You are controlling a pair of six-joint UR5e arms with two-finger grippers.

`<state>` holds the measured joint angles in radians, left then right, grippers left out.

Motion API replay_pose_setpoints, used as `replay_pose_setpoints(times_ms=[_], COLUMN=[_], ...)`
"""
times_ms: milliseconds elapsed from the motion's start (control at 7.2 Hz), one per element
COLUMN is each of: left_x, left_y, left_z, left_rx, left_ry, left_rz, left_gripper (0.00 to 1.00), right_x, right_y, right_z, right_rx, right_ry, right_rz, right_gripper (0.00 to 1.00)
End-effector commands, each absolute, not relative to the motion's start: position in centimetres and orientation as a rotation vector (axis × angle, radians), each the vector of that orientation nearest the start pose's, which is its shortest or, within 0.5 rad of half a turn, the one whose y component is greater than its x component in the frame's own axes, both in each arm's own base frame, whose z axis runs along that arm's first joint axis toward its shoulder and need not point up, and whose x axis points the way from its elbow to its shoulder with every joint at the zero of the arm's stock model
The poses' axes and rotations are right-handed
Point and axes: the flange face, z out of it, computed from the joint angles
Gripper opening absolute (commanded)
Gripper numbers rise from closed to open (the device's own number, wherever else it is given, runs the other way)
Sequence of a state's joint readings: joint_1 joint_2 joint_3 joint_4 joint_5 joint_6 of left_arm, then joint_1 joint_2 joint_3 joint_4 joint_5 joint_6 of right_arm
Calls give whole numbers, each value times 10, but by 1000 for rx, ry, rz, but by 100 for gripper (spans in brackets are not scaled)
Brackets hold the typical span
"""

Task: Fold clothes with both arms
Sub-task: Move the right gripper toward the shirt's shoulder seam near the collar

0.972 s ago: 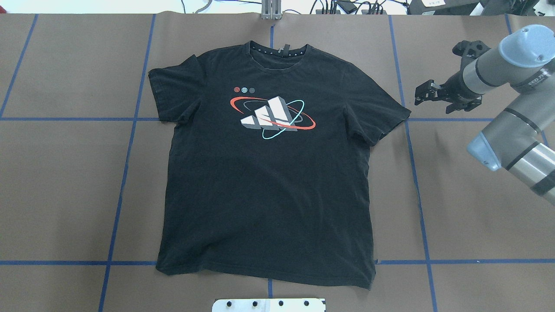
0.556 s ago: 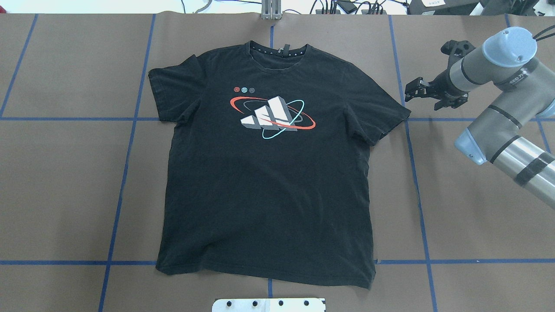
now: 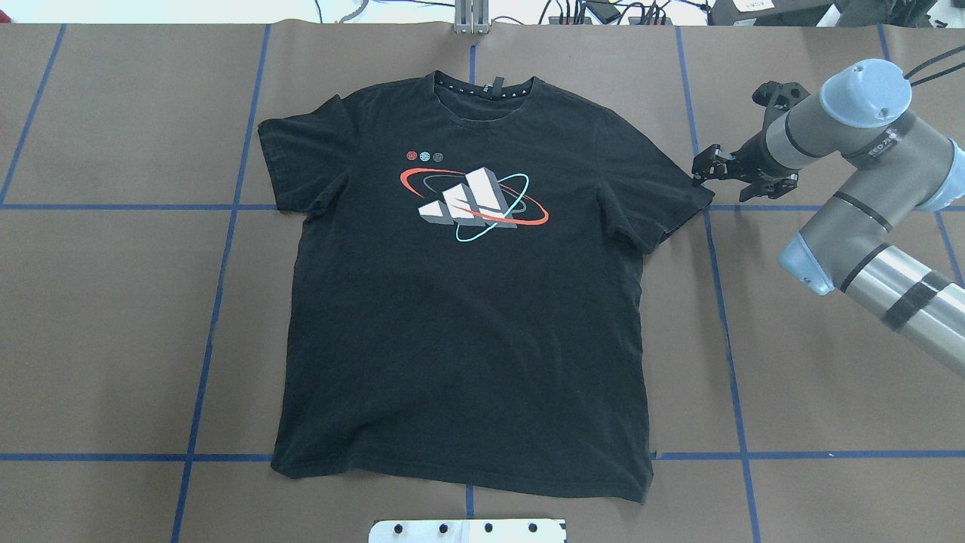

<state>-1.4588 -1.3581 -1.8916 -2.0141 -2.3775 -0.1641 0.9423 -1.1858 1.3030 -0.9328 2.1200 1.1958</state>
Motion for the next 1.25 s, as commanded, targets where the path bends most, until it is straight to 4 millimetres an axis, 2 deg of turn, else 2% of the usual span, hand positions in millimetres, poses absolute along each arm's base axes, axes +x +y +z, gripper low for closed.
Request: replay_pose_setpoints(times_ms=[0,139,417,556,694,833,972,1111], left_x=[-14,-14,-14,-14,-13,-12,-9,-9], left_y=[-425,-425,-425,-426,-428,-430,-440,-442], left_z=[543,543,542,541,536,535,525,524], left_rx=[405,406,407,409,415,418,435,438], left_ry=[849,848,849,852,863,866,868,868], left_rz=[173,173,174,176,175,179,188,188], left_gripper=[100,100,100,100,100,100,100,100], right_x=[-341,-341,-342,-340,-339,-338,-341,-350], right_y=[-594,-594,-594,-594,-592,-591,-595,-604], right_z=[502,500,497,487,466,453,432,404], right_rx=[11,13,12,13,34,47,63,60], right_ry=[-910,-913,-920,-939,-968,-984,-1004,-1034], right_rz=[355,355,354,344,331,323,314,346], right_gripper=[21,0,0,0,0,0,0,0])
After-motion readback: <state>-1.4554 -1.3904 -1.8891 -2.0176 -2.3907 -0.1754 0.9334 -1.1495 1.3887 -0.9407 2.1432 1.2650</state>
